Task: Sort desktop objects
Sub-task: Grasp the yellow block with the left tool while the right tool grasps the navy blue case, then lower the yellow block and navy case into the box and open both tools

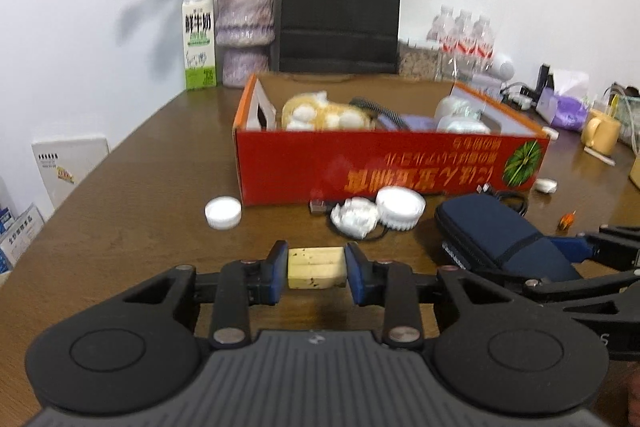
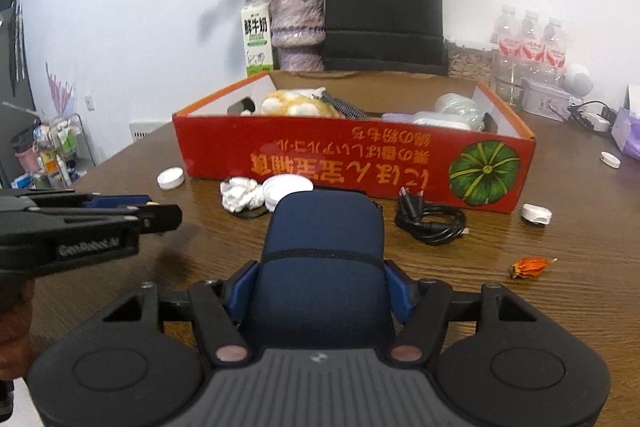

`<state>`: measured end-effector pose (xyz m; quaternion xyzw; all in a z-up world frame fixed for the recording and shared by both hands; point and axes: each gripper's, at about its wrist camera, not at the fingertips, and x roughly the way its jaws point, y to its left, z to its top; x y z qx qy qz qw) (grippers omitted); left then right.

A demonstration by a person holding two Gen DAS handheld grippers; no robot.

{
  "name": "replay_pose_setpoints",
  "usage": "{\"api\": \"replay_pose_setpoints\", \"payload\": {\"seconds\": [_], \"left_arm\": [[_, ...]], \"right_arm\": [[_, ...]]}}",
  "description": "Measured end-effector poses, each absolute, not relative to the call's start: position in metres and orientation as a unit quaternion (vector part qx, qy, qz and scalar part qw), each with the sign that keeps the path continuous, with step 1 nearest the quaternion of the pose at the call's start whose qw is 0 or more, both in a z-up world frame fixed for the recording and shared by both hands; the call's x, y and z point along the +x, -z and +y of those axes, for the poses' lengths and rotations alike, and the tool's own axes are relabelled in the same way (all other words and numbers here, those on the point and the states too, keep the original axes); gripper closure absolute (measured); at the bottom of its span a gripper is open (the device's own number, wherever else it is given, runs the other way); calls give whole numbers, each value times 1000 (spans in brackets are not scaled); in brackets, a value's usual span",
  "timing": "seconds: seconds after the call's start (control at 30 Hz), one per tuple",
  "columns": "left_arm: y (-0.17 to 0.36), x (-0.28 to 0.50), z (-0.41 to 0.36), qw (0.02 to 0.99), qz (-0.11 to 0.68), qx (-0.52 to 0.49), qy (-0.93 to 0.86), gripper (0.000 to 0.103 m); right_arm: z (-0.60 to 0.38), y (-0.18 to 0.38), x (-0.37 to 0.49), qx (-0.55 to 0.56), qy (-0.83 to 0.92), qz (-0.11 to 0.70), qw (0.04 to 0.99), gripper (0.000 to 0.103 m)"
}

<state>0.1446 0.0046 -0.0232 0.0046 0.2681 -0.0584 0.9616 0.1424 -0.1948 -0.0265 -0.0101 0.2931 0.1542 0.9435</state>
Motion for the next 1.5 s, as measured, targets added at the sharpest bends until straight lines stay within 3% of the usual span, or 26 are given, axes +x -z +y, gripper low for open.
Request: {"api": "replay_pose_setpoints", "payload": {"seconds": [0.33,0.7,1.17,1.5], "left_arm": [[-22,156,-1,976,207,-7,71,72],[-57,233,-7,980,183,-31,65,72],[-30,361,-15,967,246,-36,53,72],[-12,375,-21,963,266,-1,49,72]], "right_arm": [[-210,-18,144,-8,-151,233,961,39],[-222,-63,223,-8,-118,198,973,39],[-201,-36,360,-27,-103,253,962,39],[-209,-12,378,-22,-102,280,954,39]]}}
